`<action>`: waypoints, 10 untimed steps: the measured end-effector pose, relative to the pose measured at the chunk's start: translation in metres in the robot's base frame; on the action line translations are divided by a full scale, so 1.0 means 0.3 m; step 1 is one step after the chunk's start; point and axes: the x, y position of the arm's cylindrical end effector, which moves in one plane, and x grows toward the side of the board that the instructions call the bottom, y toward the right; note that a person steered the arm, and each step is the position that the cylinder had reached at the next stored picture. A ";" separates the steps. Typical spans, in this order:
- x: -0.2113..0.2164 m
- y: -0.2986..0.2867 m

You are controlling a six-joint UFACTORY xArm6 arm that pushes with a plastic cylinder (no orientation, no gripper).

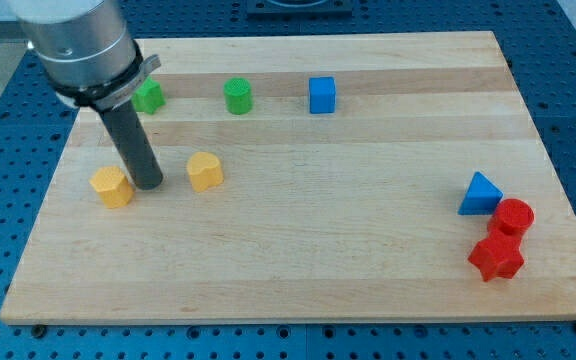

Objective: Move the yellow heart into the red star

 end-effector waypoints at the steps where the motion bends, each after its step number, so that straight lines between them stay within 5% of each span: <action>1: 0.058 0.116; 2: 0.166 0.293; 5: -0.013 0.007; 6: -0.051 0.140; 8: 0.177 0.567; 10: 0.101 0.452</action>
